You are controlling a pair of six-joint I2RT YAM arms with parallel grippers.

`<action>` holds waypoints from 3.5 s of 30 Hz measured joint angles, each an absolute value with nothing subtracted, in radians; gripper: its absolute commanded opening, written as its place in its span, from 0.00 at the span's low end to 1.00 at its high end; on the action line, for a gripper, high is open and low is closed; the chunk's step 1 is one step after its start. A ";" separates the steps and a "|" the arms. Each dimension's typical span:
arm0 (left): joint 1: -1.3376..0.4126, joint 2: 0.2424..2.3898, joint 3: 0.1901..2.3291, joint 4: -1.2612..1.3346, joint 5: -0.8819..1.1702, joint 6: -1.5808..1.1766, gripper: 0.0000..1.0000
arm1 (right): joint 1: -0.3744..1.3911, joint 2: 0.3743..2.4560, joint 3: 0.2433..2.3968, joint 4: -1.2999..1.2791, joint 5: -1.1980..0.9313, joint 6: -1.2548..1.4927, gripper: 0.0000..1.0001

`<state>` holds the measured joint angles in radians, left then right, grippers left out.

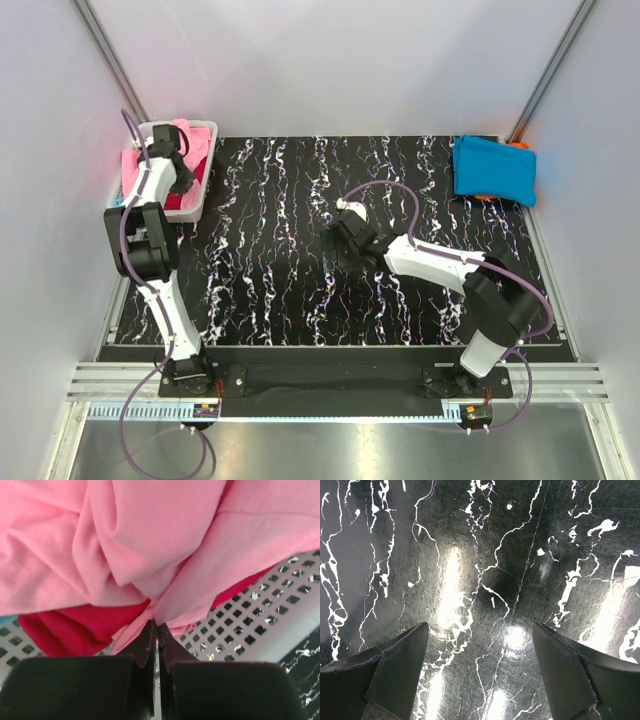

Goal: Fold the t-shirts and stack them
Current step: Grab the tshirt from the pile, then move the tshirt to the center of the board, then flatten the tshirt out

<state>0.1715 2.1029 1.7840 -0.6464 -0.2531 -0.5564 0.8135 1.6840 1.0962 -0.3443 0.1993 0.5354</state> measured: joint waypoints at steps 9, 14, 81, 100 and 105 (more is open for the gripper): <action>0.147 1.862 1.757 -0.656 -0.155 -0.541 0.00 | 0.813 1.636 1.096 -0.379 0.252 0.547 0.92; 0.079 1.730 1.833 -0.647 -0.076 -0.494 0.00 | 0.813 1.546 1.095 -0.425 0.353 0.591 0.93; -0.780 1.512 0.925 -0.431 0.192 -0.862 0.62 | 0.530 1.143 0.899 -0.836 0.685 0.913 0.94; -0.780 1.726 1.002 -0.346 0.077 -0.852 0.47 | 0.529 1.140 0.898 -0.836 0.668 0.911 0.95; -0.780 1.742 1.015 -0.350 0.045 -0.839 0.28 | 0.529 1.140 0.898 -0.836 0.668 0.908 0.95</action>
<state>-0.7795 1.7424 1.0145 -0.3500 0.0452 -0.8387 0.5289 1.1400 0.8982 -0.8360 0.6678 0.9081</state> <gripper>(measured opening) 0.357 0.943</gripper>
